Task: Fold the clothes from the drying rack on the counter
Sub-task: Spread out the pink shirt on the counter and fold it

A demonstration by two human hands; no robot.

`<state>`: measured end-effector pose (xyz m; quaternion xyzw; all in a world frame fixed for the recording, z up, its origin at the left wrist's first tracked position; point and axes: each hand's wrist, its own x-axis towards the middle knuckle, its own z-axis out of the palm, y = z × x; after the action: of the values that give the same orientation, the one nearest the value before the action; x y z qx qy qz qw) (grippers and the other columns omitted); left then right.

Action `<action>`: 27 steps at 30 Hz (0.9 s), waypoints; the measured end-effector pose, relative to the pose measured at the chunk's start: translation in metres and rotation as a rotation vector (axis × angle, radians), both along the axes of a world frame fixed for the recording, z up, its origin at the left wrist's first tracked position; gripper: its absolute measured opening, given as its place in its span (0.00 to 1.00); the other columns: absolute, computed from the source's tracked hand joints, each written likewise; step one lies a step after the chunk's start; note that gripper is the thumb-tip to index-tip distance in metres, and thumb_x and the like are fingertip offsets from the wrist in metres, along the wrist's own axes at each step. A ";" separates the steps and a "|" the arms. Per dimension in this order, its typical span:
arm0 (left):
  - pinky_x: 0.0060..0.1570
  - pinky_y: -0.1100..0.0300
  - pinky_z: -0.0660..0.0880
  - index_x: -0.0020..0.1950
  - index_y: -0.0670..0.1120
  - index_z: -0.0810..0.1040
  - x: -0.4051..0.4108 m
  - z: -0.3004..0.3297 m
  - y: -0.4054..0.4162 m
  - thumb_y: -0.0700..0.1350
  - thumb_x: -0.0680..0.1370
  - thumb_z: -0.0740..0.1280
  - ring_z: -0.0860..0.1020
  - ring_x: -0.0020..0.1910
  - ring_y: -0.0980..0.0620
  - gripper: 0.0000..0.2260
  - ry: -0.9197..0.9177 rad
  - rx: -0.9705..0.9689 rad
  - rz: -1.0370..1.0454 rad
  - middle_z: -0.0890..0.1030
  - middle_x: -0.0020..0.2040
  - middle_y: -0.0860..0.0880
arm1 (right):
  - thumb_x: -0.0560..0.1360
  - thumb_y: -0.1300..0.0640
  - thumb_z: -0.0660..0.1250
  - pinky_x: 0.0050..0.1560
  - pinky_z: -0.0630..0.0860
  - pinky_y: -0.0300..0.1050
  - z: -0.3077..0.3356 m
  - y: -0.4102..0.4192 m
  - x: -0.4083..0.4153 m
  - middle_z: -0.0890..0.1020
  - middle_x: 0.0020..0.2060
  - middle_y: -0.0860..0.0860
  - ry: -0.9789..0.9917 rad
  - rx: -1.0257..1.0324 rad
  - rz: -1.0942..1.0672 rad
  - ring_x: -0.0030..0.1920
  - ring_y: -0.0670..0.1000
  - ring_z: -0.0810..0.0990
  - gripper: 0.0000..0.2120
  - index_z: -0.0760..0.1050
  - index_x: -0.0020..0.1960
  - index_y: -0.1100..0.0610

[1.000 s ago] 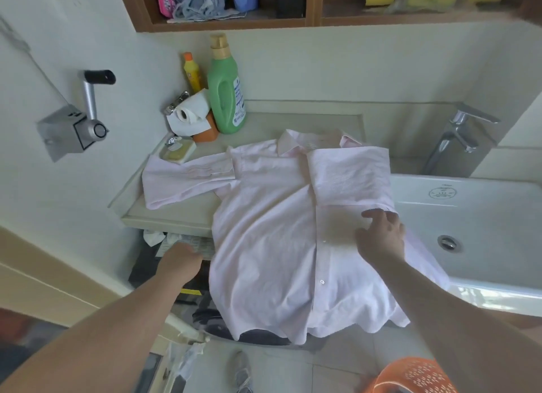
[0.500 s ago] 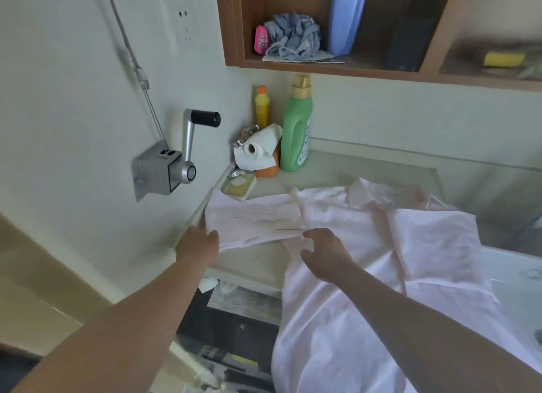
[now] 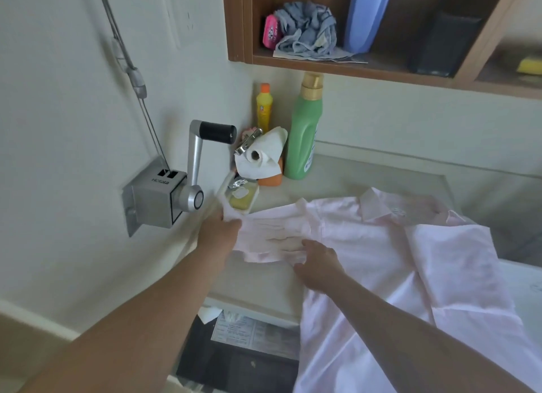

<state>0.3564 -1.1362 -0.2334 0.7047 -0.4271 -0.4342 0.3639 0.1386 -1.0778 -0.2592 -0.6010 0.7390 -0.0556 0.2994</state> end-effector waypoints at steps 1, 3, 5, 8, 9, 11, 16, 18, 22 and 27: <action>0.43 0.52 0.74 0.52 0.44 0.80 -0.007 0.012 -0.002 0.44 0.74 0.67 0.80 0.48 0.38 0.08 0.064 -0.058 -0.006 0.82 0.48 0.40 | 0.77 0.52 0.62 0.70 0.69 0.51 0.001 -0.003 0.001 0.73 0.70 0.49 -0.026 -0.005 -0.011 0.71 0.57 0.68 0.26 0.66 0.75 0.52; 0.41 0.51 0.74 0.47 0.48 0.80 -0.024 0.037 -0.003 0.47 0.70 0.66 0.81 0.47 0.41 0.08 0.146 -0.149 -0.045 0.82 0.48 0.38 | 0.75 0.54 0.63 0.70 0.69 0.51 0.004 -0.006 0.006 0.74 0.66 0.49 -0.092 -0.010 -0.016 0.69 0.56 0.70 0.25 0.69 0.71 0.52; 0.41 0.50 0.73 0.43 0.48 0.79 -0.043 0.059 -0.003 0.50 0.69 0.66 0.79 0.42 0.45 0.08 0.145 -0.221 -0.121 0.81 0.46 0.38 | 0.71 0.56 0.65 0.69 0.72 0.52 0.008 -0.008 0.009 0.76 0.65 0.49 -0.215 -0.017 -0.032 0.66 0.55 0.74 0.28 0.70 0.71 0.53; 0.38 0.53 0.71 0.41 0.47 0.79 -0.075 0.086 0.002 0.52 0.73 0.66 0.74 0.37 0.49 0.09 0.086 -0.287 -0.216 0.77 0.36 0.47 | 0.67 0.63 0.61 0.57 0.78 0.49 0.016 -0.004 0.002 0.79 0.56 0.49 -0.510 0.013 -0.114 0.57 0.53 0.78 0.24 0.71 0.62 0.51; 0.38 0.54 0.70 0.42 0.46 0.79 -0.085 0.091 0.002 0.52 0.74 0.67 0.73 0.36 0.50 0.10 0.073 -0.305 -0.233 0.76 0.35 0.49 | 0.68 0.66 0.59 0.53 0.77 0.46 0.019 -0.002 -0.004 0.79 0.55 0.48 -0.584 0.032 -0.136 0.56 0.52 0.77 0.23 0.71 0.61 0.51; 0.38 0.54 0.68 0.43 0.46 0.79 -0.106 0.099 0.003 0.51 0.76 0.66 0.72 0.35 0.50 0.10 0.059 -0.329 -0.261 0.75 0.35 0.51 | 0.67 0.67 0.57 0.53 0.74 0.42 0.021 0.001 -0.023 0.80 0.59 0.46 -0.691 0.020 -0.177 0.60 0.52 0.77 0.30 0.73 0.66 0.49; 0.39 0.55 0.66 0.47 0.39 0.77 -0.169 0.108 0.016 0.49 0.79 0.66 0.71 0.36 0.50 0.13 -0.022 -0.338 -0.431 0.73 0.37 0.48 | 0.71 0.65 0.61 0.70 0.71 0.49 0.032 0.018 -0.087 0.75 0.70 0.47 -0.945 -0.084 -0.436 0.69 0.52 0.75 0.30 0.72 0.72 0.49; 0.38 0.56 0.66 0.45 0.41 0.77 -0.195 0.105 0.023 0.48 0.79 0.65 0.71 0.35 0.50 0.10 -0.043 -0.312 -0.516 0.73 0.35 0.50 | 0.79 0.62 0.61 0.69 0.73 0.54 0.040 0.025 -0.114 0.79 0.65 0.50 -1.114 -0.114 -0.572 0.63 0.53 0.81 0.20 0.75 0.69 0.52; 0.37 0.56 0.66 0.47 0.46 0.78 -0.258 0.081 0.033 0.48 0.78 0.65 0.71 0.34 0.50 0.07 -0.195 -0.254 -0.729 0.75 0.35 0.52 | 0.82 0.51 0.63 0.62 0.77 0.56 0.048 0.043 -0.181 0.83 0.59 0.53 -1.261 -0.178 -0.740 0.57 0.58 0.84 0.14 0.79 0.64 0.55; 0.56 0.58 0.75 0.72 0.50 0.75 -0.291 0.035 0.057 0.53 0.79 0.68 0.80 0.57 0.50 0.21 -0.350 -0.018 -1.025 0.81 0.59 0.51 | 0.83 0.49 0.63 0.60 0.80 0.60 0.030 0.059 -0.234 0.86 0.51 0.59 -1.120 -0.129 -0.840 0.50 0.63 0.86 0.13 0.77 0.59 0.58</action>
<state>0.0650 -1.0790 -0.1981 0.4648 -0.7740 -0.4285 0.0351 -0.0958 -1.0187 -0.2293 -0.1620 0.6384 -0.5114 0.5520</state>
